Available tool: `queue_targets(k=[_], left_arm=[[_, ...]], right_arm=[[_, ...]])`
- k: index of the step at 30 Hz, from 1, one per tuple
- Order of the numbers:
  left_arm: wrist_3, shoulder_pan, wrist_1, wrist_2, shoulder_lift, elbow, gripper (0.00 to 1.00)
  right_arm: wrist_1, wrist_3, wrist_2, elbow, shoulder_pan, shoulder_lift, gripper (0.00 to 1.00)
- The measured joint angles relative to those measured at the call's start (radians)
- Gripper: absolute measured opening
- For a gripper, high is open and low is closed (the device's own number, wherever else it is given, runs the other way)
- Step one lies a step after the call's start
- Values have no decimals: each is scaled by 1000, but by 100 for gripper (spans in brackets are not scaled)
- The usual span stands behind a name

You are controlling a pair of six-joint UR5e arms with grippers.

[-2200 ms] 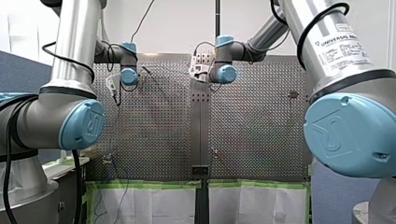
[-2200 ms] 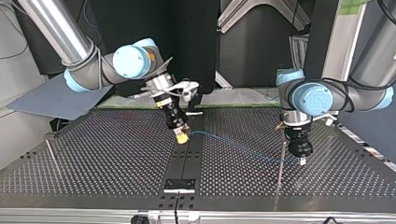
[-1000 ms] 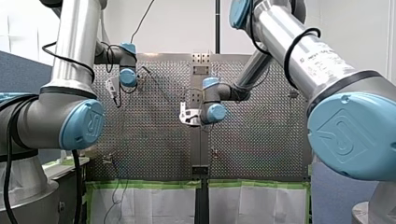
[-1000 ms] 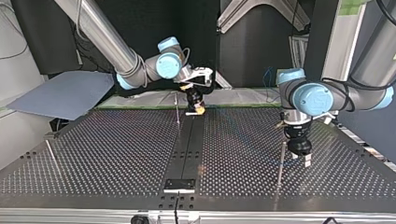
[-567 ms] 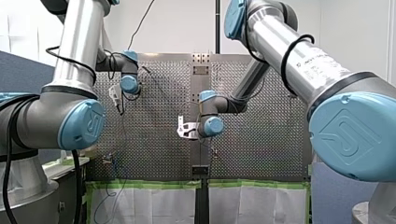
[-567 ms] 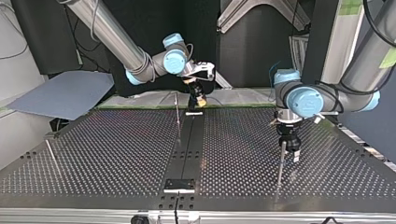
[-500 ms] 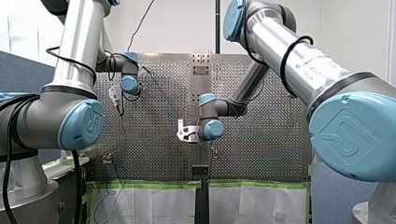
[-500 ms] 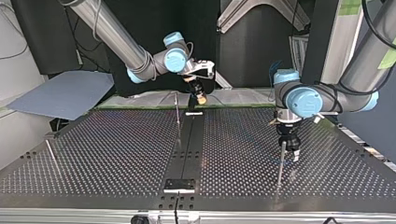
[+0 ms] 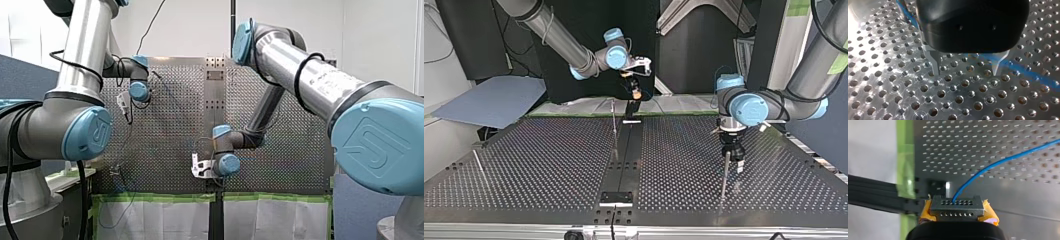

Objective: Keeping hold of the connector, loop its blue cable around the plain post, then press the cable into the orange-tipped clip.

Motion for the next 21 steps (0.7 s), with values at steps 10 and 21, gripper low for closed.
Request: queue_targets(k=[10,21], left_arm=[[0,0,1,-1,-1,0,100],[1,1,1,-4,0,0,100]], right_arm=[[-60,5,25,0,-12,94,0],[-141,8,75,0,-34,204,0]])
